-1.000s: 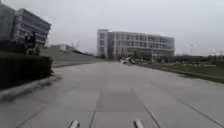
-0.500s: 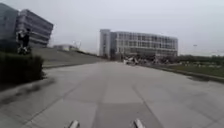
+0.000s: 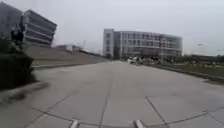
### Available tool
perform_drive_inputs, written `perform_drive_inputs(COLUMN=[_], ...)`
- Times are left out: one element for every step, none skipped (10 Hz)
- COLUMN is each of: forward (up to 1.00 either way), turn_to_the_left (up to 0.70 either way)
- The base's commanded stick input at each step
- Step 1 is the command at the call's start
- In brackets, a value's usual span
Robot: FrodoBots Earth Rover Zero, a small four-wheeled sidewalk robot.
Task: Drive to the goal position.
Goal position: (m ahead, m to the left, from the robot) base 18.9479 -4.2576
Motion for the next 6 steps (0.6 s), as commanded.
perform_drive_inputs(forward=[1.00, 1.00, 1.00, 1.00, 1.00, 1.00], turn_to_the_left=[0.00, 0.00, 0.00, 0.00, 0.00, -0.18])
